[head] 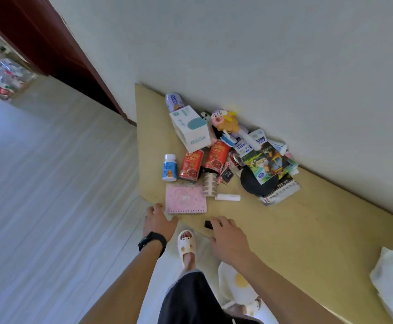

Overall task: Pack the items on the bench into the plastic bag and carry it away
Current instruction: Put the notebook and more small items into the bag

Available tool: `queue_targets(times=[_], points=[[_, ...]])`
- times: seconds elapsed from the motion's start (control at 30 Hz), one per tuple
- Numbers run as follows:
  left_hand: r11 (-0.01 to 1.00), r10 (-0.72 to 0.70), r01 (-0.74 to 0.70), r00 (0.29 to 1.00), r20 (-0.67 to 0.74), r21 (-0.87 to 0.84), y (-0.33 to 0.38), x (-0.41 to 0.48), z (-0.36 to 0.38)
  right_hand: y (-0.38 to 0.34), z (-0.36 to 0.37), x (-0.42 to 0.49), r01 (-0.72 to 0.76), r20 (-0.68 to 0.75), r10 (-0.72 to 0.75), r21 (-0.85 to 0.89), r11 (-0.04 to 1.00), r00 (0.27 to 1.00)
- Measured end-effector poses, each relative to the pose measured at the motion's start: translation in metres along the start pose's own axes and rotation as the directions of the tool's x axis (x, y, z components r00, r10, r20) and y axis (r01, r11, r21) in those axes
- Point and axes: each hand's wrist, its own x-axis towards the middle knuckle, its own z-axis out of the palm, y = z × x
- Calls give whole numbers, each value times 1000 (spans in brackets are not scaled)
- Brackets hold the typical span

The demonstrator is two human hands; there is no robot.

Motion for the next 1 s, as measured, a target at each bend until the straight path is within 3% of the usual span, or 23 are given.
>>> queue_targets(times=[0.1,0.23,0.47,0.57,0.67,0.77,1.0], points=[[976,-139,139,990,9,-167,10,27,-2,-5,5,25,-114,70,124,-130,985,990],[853,-315,336,942,120,-399,11,47,5,5,15,37,-213,103,235,-191,958,967],[799,-232,378,912,339,-468,-11,50,3,46,31,13,-390,148,386,-1,921,911],[767,-209,422,876,434,-483,-29,44,-6,63,39,-6,-468,185,436,191,863,881],[734,-188,445,859,476,-513,-44,33,-18,71,40,-23,-507,189,474,429,748,860],[710,-138,438,854,501,-552,-50,20,-29,72,37,-40,-483,188,503,676,557,843],[754,-21,343,865,502,-560,-25,-32,-30,87,20,-103,-184,67,534,968,170,843]])
